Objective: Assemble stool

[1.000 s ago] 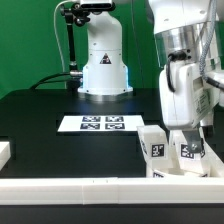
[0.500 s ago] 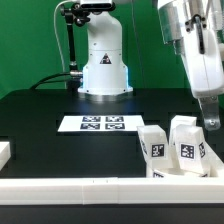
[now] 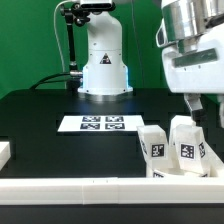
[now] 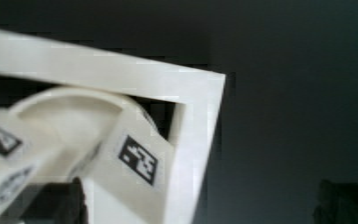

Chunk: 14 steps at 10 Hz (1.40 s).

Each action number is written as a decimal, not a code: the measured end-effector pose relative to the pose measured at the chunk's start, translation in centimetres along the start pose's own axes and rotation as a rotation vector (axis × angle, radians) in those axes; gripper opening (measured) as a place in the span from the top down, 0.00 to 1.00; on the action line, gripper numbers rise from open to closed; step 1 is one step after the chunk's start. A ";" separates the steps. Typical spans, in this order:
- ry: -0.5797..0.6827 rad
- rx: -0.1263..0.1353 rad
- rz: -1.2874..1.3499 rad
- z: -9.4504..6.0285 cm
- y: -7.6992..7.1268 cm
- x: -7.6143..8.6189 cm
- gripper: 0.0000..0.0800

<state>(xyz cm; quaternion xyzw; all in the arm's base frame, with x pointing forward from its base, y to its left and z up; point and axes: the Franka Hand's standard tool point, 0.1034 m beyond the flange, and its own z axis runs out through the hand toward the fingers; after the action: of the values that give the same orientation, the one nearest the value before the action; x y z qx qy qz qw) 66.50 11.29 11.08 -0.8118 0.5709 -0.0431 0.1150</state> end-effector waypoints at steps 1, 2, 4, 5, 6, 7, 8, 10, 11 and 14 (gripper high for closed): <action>0.012 -0.009 -0.156 0.0 0.0 -0.1 0.19; 0.013 -0.013 -0.302 -0.1 -0.1 0.0 0.19; 0.005 -0.025 -0.472 -0.1 0.1 0.5 0.19; 0.004 -0.027 -0.559 0.0 0.1 0.5 0.19; 0.004 -0.027 -0.593 0.0 0.1 0.6 0.19; 0.004 -0.029 -0.676 0.0 0.1 0.7 0.19; 0.010 -0.034 -0.776 0.0 0.2 0.7 0.19; 0.040 -0.040 -1.139 0.4 0.6 -0.3 0.19; 0.005 -0.074 -1.270 0.5 1.1 -0.3 0.19; -0.017 -0.110 -1.499 0.5 1.4 -0.2 0.19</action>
Offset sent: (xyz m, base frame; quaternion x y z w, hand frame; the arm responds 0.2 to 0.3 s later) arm 0.0000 0.0000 0.0000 0.0000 0.0000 -0.1296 0.9916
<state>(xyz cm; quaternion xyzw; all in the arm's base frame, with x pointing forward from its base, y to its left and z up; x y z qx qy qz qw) 65.27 11.15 10.30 -0.9879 -0.1342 -0.0752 0.0187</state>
